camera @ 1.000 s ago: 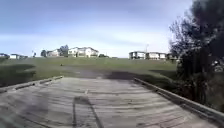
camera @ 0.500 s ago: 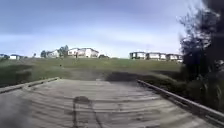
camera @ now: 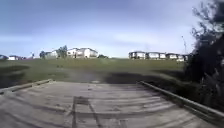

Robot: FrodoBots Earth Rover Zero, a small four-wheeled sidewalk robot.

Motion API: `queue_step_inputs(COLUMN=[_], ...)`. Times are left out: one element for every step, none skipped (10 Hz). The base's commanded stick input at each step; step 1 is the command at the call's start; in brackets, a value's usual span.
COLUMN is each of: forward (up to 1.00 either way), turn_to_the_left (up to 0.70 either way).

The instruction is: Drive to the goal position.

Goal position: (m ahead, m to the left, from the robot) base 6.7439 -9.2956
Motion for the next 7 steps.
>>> queue_step_inputs(forward=[1.0,1.0,1.0,1.0,1.0,1.0,1.0], turn_to_the_left=[0.0,0.0,0.0,0.0,0.0,0.0,0.0])
